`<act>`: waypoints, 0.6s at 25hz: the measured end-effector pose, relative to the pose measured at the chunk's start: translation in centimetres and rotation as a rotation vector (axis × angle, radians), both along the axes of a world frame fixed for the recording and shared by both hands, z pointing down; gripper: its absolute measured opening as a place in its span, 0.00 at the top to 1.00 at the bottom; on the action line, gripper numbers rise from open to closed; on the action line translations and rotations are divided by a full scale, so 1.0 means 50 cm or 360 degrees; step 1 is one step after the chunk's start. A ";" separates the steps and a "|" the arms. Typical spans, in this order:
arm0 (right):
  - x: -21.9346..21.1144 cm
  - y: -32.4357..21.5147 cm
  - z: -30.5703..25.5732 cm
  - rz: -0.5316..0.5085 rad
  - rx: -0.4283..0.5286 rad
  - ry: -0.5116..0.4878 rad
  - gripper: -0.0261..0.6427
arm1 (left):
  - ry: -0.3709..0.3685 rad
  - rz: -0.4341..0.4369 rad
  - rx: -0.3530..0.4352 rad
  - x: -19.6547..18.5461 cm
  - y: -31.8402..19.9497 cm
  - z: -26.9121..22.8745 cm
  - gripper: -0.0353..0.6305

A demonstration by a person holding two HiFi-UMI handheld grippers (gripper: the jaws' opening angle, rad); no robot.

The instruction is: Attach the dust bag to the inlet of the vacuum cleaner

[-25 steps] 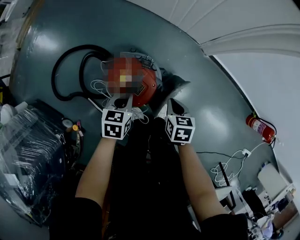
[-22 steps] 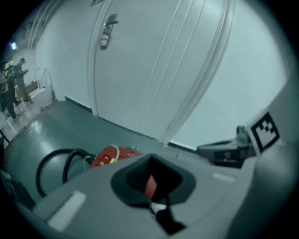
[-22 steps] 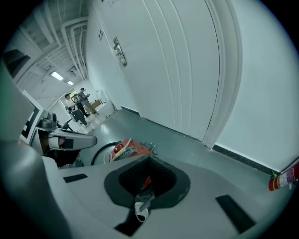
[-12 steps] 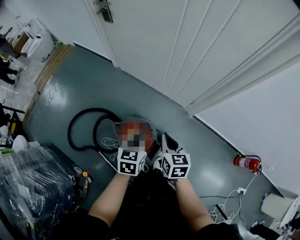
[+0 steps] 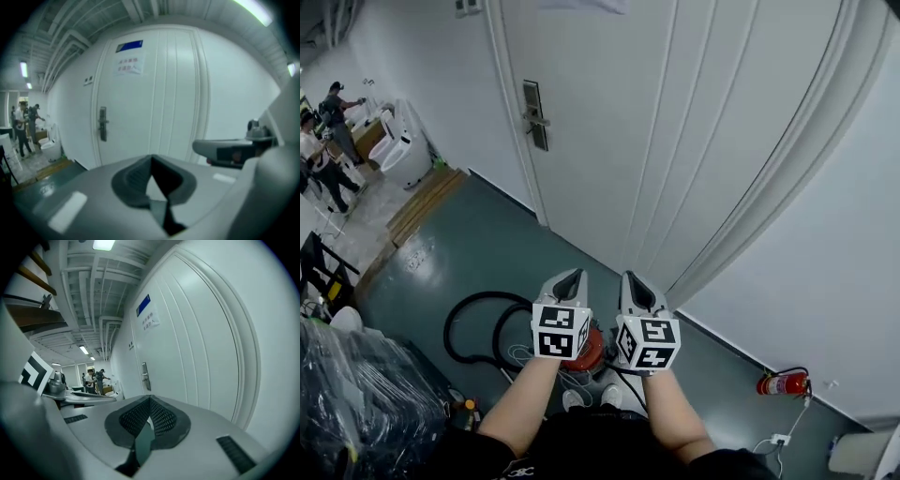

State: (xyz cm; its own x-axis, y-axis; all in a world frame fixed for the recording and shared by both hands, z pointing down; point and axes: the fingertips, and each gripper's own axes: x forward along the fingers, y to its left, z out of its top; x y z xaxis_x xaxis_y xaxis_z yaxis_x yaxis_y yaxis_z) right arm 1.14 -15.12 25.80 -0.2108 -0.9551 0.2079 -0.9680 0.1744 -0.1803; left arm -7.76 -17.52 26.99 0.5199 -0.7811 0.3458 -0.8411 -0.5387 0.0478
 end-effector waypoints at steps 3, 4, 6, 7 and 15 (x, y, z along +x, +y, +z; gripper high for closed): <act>0.006 -0.012 -0.101 0.0022 0.0121 0.0019 0.97 | 0.0035 0.0020 0.0121 0.018 -0.006 -0.100 0.95; 0.010 -0.013 -0.127 0.0036 0.0136 0.0016 0.97 | 0.0036 0.0031 0.0161 0.023 -0.005 -0.130 0.95; 0.016 -0.014 -0.170 0.0057 0.0169 0.0008 0.97 | 0.0027 0.0046 0.0241 0.025 -0.003 -0.184 0.95; 0.017 -0.014 -0.188 0.0060 0.0190 0.0005 0.97 | 0.0029 0.0046 0.0273 0.022 -0.003 -0.206 0.95; 0.010 -0.001 -0.254 0.0089 0.0324 0.0070 0.97 | 0.0097 -0.0007 0.0343 -0.016 -0.003 -0.270 0.95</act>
